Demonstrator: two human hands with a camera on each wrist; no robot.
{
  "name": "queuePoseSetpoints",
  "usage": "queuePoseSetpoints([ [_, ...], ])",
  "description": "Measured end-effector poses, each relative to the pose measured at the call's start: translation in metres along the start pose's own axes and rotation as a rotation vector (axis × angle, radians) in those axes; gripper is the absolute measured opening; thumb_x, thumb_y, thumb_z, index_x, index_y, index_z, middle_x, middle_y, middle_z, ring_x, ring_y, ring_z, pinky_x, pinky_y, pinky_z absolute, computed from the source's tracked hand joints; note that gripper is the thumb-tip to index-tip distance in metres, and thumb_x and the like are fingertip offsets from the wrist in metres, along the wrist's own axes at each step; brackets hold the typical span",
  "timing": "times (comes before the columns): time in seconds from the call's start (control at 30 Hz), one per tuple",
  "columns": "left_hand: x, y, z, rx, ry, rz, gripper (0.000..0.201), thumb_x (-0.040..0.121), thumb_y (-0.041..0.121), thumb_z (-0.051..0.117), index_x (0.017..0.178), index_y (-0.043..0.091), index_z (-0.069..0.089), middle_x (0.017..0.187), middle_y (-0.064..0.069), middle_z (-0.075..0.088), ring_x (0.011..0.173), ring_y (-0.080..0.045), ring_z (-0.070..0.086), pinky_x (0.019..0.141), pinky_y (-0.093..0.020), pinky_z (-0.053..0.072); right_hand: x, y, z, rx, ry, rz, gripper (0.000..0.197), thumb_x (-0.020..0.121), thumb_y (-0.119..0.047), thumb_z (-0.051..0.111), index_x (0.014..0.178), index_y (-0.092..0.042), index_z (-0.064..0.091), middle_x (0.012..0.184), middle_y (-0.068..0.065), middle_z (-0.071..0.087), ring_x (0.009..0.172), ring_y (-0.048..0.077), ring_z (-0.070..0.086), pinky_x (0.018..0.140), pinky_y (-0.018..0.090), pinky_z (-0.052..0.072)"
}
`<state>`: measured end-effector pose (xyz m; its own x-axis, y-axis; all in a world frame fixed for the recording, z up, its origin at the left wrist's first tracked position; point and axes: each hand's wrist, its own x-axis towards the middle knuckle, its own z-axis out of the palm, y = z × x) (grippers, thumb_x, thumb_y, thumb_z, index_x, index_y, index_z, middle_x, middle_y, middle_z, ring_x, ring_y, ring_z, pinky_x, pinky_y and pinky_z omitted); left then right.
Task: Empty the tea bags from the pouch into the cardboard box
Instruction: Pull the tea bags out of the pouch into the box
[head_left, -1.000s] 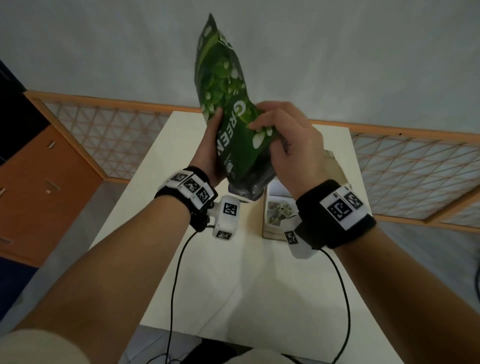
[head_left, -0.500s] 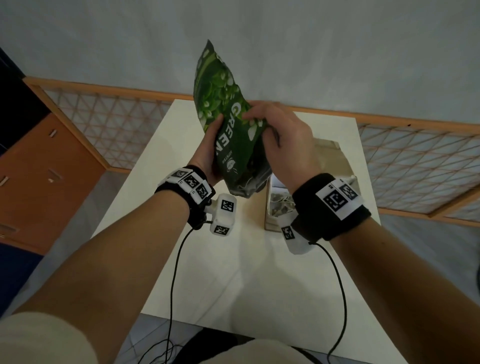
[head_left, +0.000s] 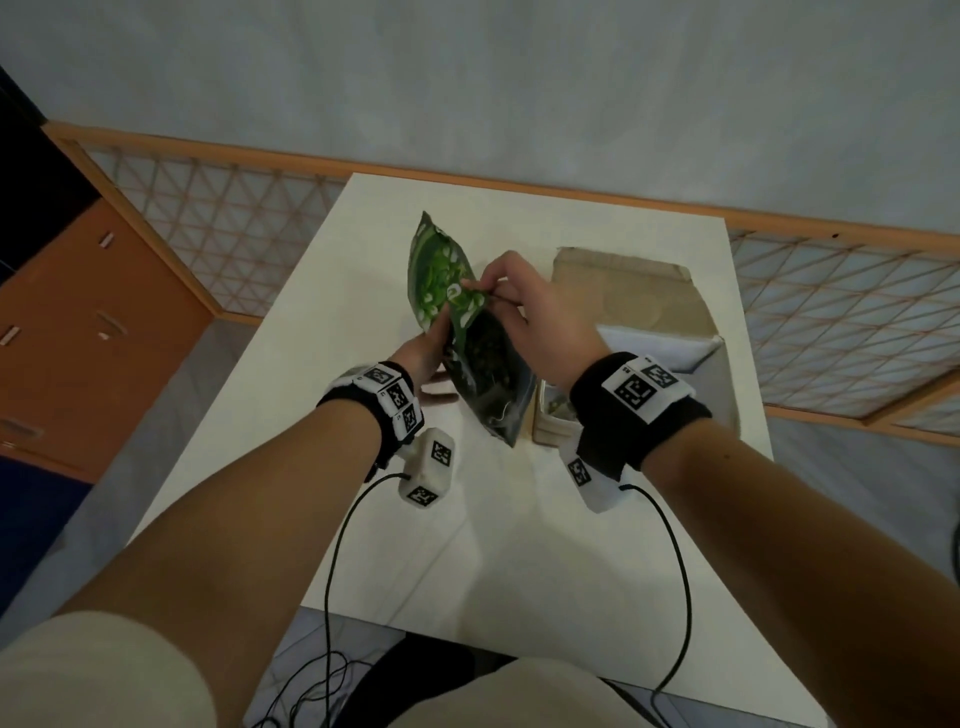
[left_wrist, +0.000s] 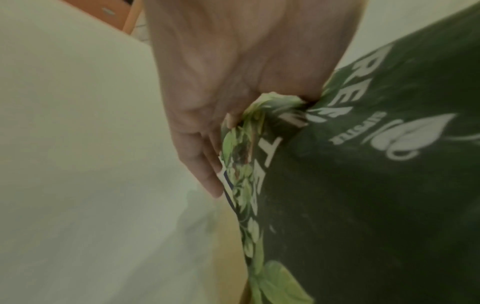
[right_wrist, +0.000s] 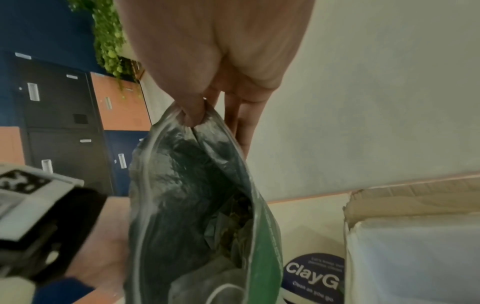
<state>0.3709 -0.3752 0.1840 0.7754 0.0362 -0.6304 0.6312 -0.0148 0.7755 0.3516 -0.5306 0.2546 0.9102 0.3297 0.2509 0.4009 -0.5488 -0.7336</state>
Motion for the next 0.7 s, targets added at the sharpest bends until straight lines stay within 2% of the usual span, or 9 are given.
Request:
queuePoseSetpoints([
  [0.07,0.001,0.006,-0.007,0.083,0.102,0.142,0.053,0.094,0.058,0.054,0.128,0.017,0.059,0.126,-0.009,0.064,0.11,-0.026,0.063,0.079,-0.038,0.059,-0.001,0.003,0.004,-0.015,0.006,0.002,0.016,0.095,-0.017,0.047,0.098,-0.032,0.043,0.109,0.001,0.071,0.095,0.025,0.067,0.077,0.047,0.055],
  [0.13,-0.005,0.016,-0.017,0.173,0.244,0.365,0.049,0.097,0.034,0.061,0.141,0.016,0.05,0.14,-0.009,0.046,0.118,-0.026,0.057,0.095,-0.038,0.053,0.0,0.005,0.005,-0.002,0.018,0.023,0.014,0.095,-0.019,0.048,0.098,-0.031,0.043,0.106,0.002,0.072,0.081,0.023,0.066,0.069,0.049,0.056],
  [0.17,-0.016,0.021,-0.02,0.188,0.255,0.492,0.048,0.097,0.025,0.059,0.143,0.018,0.048,0.139,-0.007,0.039,0.12,-0.022,0.052,0.102,-0.036,0.048,0.001,0.005,0.004,0.005,0.022,0.032,0.013,0.095,-0.019,0.048,0.099,-0.031,0.044,0.104,0.001,0.072,0.076,0.021,0.064,0.067,0.049,0.056],
  [0.27,-0.049,0.025,-0.028,0.253,0.075,0.758,0.054,0.081,0.017,0.053,0.132,0.034,0.051,0.134,-0.001,0.037,0.127,-0.014,0.043,0.108,-0.03,0.039,0.006,0.004,0.0,-0.022,0.039,0.024,0.013,0.093,-0.018,0.049,0.099,-0.03,0.048,0.104,0.0,0.072,0.091,0.023,0.068,0.076,0.047,0.056],
  [0.33,-0.065,0.025,-0.032,0.464,-0.044,0.823,0.062,0.077,0.015,0.058,0.134,0.037,0.047,0.133,0.0,0.039,0.126,-0.015,0.045,0.107,-0.027,0.04,0.008,0.0,-0.004,-0.037,0.042,0.007,0.014,0.092,-0.015,0.05,0.1,-0.026,0.054,0.103,0.001,0.072,0.096,0.024,0.067,0.08,0.044,0.055],
  [0.37,-0.068,0.027,-0.033,0.593,-0.042,0.835,0.065,0.079,0.015,0.063,0.138,0.036,0.045,0.132,-0.001,0.039,0.123,-0.017,0.048,0.105,-0.029,0.043,0.009,-0.004,-0.006,-0.057,0.044,-0.002,0.014,0.091,-0.013,0.052,0.101,-0.022,0.058,0.103,0.001,0.072,0.096,0.023,0.067,0.082,0.042,0.054],
  [0.43,-0.068,0.032,-0.029,0.8,0.094,0.841,0.063,0.084,0.016,0.07,0.141,0.029,0.046,0.132,-0.003,0.042,0.116,-0.024,0.056,0.097,-0.037,0.05,0.013,-0.011,-0.009,-0.098,0.061,-0.04,0.014,0.09,-0.011,0.056,0.099,-0.017,0.064,0.101,0.0,0.071,0.094,0.021,0.066,0.083,0.039,0.053],
  [0.57,-0.068,0.046,-0.016,0.909,0.395,0.915,0.036,0.092,0.027,0.066,0.126,0.021,0.057,0.127,-0.003,0.052,0.098,-0.03,0.064,0.079,-0.034,0.048,0.023,-0.018,-0.011,-0.099,0.119,-0.116,0.01,0.085,-0.012,0.062,0.091,-0.016,0.068,0.094,0.003,0.06,0.085,0.02,0.062,0.079,0.04,0.052],
  [0.7,-0.064,0.056,-0.011,0.911,0.473,0.926,0.023,0.095,0.022,0.061,0.117,0.015,0.061,0.12,-0.007,0.057,0.097,-0.035,0.063,0.08,-0.04,0.048,0.019,-0.019,-0.009,-0.086,0.146,-0.093,0.017,0.084,-0.017,0.066,0.097,-0.016,0.056,0.095,-0.006,0.057,0.082,0.013,0.059,0.073,0.033,0.053],
])
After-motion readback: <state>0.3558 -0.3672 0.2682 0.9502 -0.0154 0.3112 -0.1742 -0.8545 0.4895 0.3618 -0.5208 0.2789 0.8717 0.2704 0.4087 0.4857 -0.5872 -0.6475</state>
